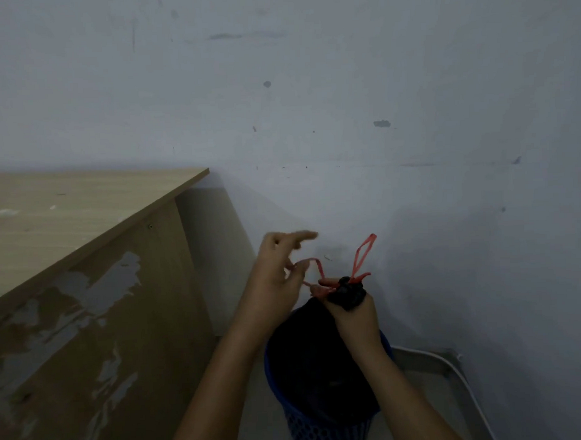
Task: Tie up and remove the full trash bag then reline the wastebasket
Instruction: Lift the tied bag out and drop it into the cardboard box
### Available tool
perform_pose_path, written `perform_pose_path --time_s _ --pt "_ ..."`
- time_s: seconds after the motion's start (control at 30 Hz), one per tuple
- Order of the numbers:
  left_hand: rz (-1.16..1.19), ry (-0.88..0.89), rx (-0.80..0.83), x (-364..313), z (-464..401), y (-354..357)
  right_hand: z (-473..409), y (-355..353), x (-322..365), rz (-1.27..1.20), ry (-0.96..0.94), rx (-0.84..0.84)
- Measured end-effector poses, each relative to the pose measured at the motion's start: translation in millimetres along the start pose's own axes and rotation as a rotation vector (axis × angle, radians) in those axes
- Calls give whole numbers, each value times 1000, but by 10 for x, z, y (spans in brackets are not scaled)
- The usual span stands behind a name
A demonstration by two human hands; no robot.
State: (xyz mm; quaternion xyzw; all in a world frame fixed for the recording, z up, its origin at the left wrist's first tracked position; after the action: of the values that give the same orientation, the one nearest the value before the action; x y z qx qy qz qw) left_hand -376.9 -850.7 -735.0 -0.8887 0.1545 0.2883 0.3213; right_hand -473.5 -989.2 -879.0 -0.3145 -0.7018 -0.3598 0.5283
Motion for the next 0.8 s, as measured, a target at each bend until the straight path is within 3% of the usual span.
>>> perform_pose_path --time_s 0.07,0.17,0.2,0.27,0.33,0.4,0.6,0.8 --pt "60 -20 -132 101 -35 -261 -6 -32 1 -10 -22 -17" --pt "191 -247 -187 532 0 -376 -62 -26 0 7 -26 -9" --pt "178 -327 -116 701 39 -290 -93 -36 -12 18 -17 -19" --pt "97 -415 203 958 217 90 -138 -52 16 34 -28 -36" --pt "128 -392 570 1068 559 607 -152 -39 78 38 -55 -42" --pt "121 -349 728 1209 914 1030 -164 -45 125 6 -45 -56" --pt "-55 -605 557 2028 1629 1341 -291 -203 161 -95 34 -165" --pt "-299 -506 560 2004 1822 1423 -465 -237 393 -19 -26 -190"
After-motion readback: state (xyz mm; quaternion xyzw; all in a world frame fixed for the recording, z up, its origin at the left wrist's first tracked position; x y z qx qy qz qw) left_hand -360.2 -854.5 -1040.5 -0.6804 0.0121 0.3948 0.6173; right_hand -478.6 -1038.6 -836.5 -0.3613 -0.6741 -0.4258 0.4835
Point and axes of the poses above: each hand's wrist, its own z-axis away from the middle knuckle, its own y-axis out of the palm, x = y × z, the point moved 10 cm from there along -z, towards the middle knuckle, and after that the axes turned 2 degrees about -y, right-handed, at the moved point
